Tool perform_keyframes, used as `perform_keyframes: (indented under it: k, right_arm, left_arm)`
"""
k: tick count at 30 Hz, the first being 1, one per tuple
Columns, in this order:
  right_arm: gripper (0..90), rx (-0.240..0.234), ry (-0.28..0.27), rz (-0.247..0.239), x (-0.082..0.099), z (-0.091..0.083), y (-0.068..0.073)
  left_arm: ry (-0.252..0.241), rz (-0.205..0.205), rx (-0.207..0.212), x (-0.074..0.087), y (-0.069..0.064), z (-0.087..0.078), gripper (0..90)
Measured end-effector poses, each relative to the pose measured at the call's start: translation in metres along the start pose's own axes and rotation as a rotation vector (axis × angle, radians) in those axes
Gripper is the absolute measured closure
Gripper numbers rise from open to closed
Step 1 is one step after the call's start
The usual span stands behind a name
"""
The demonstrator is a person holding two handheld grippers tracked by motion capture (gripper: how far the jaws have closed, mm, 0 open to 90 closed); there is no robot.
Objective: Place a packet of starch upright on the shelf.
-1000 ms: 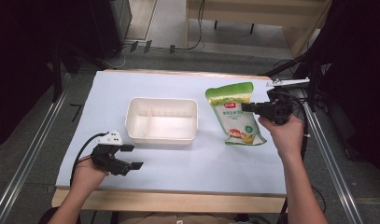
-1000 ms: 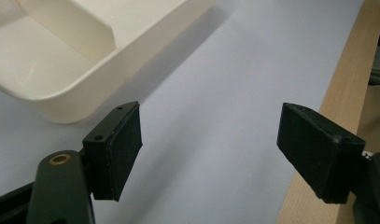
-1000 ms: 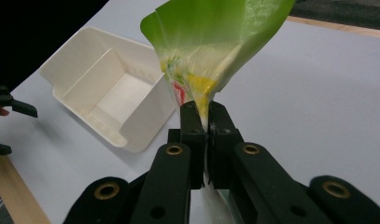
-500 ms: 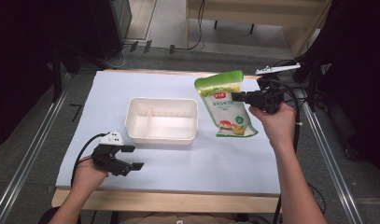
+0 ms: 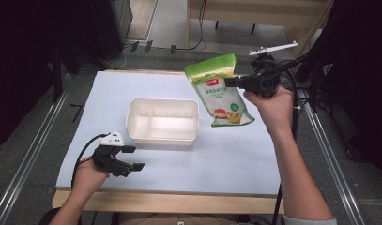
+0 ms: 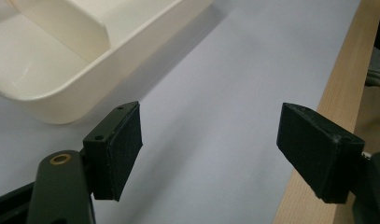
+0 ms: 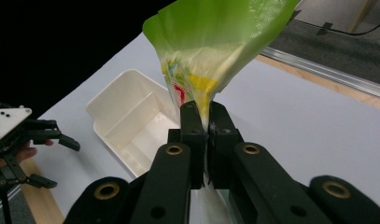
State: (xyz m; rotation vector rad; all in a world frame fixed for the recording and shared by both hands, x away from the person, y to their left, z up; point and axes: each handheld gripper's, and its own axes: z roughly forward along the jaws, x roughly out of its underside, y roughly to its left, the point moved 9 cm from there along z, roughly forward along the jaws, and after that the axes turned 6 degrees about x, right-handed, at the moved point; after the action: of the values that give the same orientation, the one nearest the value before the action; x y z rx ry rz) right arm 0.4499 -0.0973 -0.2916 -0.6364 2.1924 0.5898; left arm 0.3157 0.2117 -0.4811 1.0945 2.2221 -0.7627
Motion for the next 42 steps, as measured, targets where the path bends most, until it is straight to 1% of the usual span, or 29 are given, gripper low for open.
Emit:
perform_keyframes:
  k: [1, 3, 5, 6, 7, 8, 9, 11, 12, 15, 16, 17, 19, 22, 23, 24, 25, 26, 27, 29, 31, 37, 38, 40, 41, 42]
  right_arm:
    - [89.0, -0.007, 0.001, -0.007, -0.007, 0.000, 0.004]
    - [89.0, -0.009, 0.000, -0.011, -0.010, 0.001, 0.006]
    - [89.0, -0.022, 0.002, -0.017, -0.018, 0.005, 0.013]
    - [89.0, -0.022, 0.002, -0.017, -0.018, 0.005, 0.013]
    - [89.0, -0.028, 0.004, -0.025, -0.023, 0.009, 0.018]
    - [89.0, -0.028, 0.004, -0.025, -0.023, 0.009, 0.018]
    - [89.0, -0.032, 0.007, -0.037, -0.028, 0.014, 0.025]
    - [89.0, -0.041, 0.008, -0.042, -0.032, 0.018, 0.030]
    - [89.0, -0.041, 0.008, -0.042, -0.032, 0.018, 0.030]
    - [89.1, -0.056, 0.012, -0.047, -0.041, 0.029, 0.041]
    - [89.1, -0.056, 0.012, -0.047, -0.041, 0.029, 0.041]
    - [89.0, -0.063, 0.013, -0.046, -0.045, 0.033, 0.046]
    - [89.0, -0.067, 0.011, -0.047, -0.047, 0.035, 0.048]
    - [89.0, -0.081, 0.009, -0.046, -0.055, 0.045, 0.057]
    - [89.0, -0.082, 0.010, -0.047, -0.057, 0.049, 0.060]
    - [89.0, -0.082, 0.010, -0.047, -0.057, 0.049, 0.060]
    - [89.1, -0.090, 0.011, -0.045, -0.059, 0.056, 0.065]
    - [89.1, -0.090, 0.011, -0.045, -0.059, 0.056, 0.065]
    - [89.1, -0.096, 0.017, -0.048, -0.061, 0.065, 0.071]
    - [89.0, -0.095, 0.023, -0.047, -0.061, 0.068, 0.073]
    - [89.0, -0.097, 0.033, -0.052, -0.061, 0.077, 0.077]
    - [89.0, -0.101, 0.061, -0.051, -0.061, 0.102, 0.086]
    - [89.0, -0.097, 0.070, -0.053, -0.060, 0.109, 0.089]
    - [89.0, -0.095, 0.079, -0.052, -0.060, 0.117, 0.093]
    - [89.0, -0.095, 0.079, -0.052, -0.060, 0.117, 0.093]
    - [89.0, -0.097, 0.081, -0.055, -0.060, 0.121, 0.095]
  left_arm:
    - [-0.001, -0.002, 0.002, 0.000, 0.000, 0.000, 22.9]
    - [-0.005, -0.004, 0.003, 0.000, 0.000, 0.000, 22.9]
    - [-0.006, -0.004, 0.002, 0.000, 0.000, 0.000, 22.9]
    - [-0.006, -0.004, 0.002, 0.000, 0.000, 0.000, 22.9]
    - [-0.005, -0.004, 0.005, 0.000, 0.000, 0.000, 22.9]
    - [-0.005, -0.004, 0.005, 0.000, 0.000, 0.000, 22.9]
    - [-0.007, -0.005, 0.005, 0.000, 0.000, 0.000, 22.9]
    - [-0.008, -0.005, 0.010, 0.000, 0.000, 0.000, 22.9]
    - [-0.008, -0.005, 0.010, 0.000, 0.000, 0.000, 22.9]
    - [-0.009, -0.005, 0.010, 0.000, 0.000, 0.000, 22.9]
    - [-0.008, -0.004, 0.009, 0.000, 0.000, 0.000, 22.9]
    - [-0.003, -0.003, 0.008, 0.000, 0.000, -0.001, 22.9]
    - [-0.004, -0.003, 0.011, 0.000, 0.000, 0.000, 22.9]
    - [-0.003, -0.005, 0.013, 0.000, -0.001, 0.000, 22.9]
    - [-0.011, -0.009, 0.024, 0.000, -0.001, 0.000, 22.9]
    - [-0.011, -0.009, 0.024, 0.000, -0.001, 0.000, 22.9]
    - [-0.007, -0.008, 0.023, 0.000, -0.001, 0.000, 22.9]
    - [-0.007, -0.008, 0.023, 0.000, -0.001, 0.000, 22.9]
    - [-0.010, -0.008, 0.022, 0.000, -0.001, 0.000, 23.0]
    - [-0.010, -0.010, 0.019, 0.000, -0.001, 0.000, 22.9]
    - [-0.019, -0.012, 0.022, 0.000, -0.001, 0.000, 22.9]
    - [-0.021, -0.010, 0.029, -0.001, -0.001, 0.000, 22.9]
    - [-0.020, -0.009, 0.029, -0.001, -0.001, 0.000, 23.0]
    - [-0.019, -0.010, 0.027, -0.001, -0.001, 0.000, 23.0]
    - [-0.013, -0.012, 0.028, 0.000, -0.001, 0.000, 22.9]
    - [-0.018, -0.011, 0.027, -0.001, -0.001, 0.000, 22.9]
